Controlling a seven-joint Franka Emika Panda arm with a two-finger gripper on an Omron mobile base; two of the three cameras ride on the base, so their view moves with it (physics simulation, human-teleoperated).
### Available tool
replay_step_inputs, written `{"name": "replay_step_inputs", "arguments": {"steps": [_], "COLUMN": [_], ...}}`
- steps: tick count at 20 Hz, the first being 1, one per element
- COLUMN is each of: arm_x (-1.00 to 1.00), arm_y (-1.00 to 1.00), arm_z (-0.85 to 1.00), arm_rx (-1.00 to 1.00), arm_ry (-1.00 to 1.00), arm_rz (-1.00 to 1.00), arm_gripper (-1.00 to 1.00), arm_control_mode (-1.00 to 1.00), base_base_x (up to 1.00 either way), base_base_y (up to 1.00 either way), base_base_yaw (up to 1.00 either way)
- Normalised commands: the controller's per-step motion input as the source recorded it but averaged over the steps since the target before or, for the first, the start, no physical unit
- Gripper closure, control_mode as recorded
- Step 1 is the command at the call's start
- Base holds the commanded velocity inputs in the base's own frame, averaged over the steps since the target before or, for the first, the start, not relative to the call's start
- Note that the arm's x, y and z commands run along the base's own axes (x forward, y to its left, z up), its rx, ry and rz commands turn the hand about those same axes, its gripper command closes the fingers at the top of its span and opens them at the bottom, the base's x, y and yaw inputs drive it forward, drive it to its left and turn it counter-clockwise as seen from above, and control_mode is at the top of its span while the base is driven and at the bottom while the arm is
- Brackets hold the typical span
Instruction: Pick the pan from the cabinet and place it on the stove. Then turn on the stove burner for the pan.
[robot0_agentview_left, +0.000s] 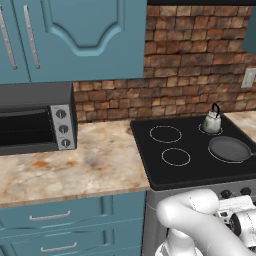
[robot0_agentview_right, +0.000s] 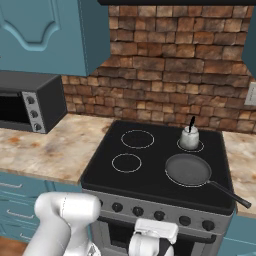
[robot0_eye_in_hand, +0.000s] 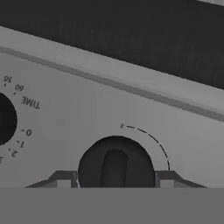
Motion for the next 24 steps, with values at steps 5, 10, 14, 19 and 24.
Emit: {"name": "replay_step_inputs", "arguments": {"steps": [5, 10, 14, 19, 24], "arm_x": [0.00, -0.03, -0.09, -0.09, -0.06], "arm_y": [0.00, 0.00, 0.00, 0.00, 0.00], "arm_z": [0.00, 0.00, 0.00, 0.00, -0.03], "arm_rx": [-0.41, -0.42, -0.43, -0.42, -0.36], "arm_ry": [0.00, 0.00, 0.00, 0.00, 0.00], "arm_rz": [0.01, 0.01, 0.00, 0.00, 0.00], "arm_gripper": [1.00, 1.00, 1.00, 1.00, 1.00], "arm_control_mode": [-1.00, -1.00, -1.00, -1.00, -1.00], "base_base_x": [0.00, 0.00, 0.00, 0.00, 0.00], "base_base_y": [0.00, 0.00, 0.00, 0.00, 0.00], "base_base_yaw": [0.00, 0.00, 0.00, 0.00, 0.00]}}
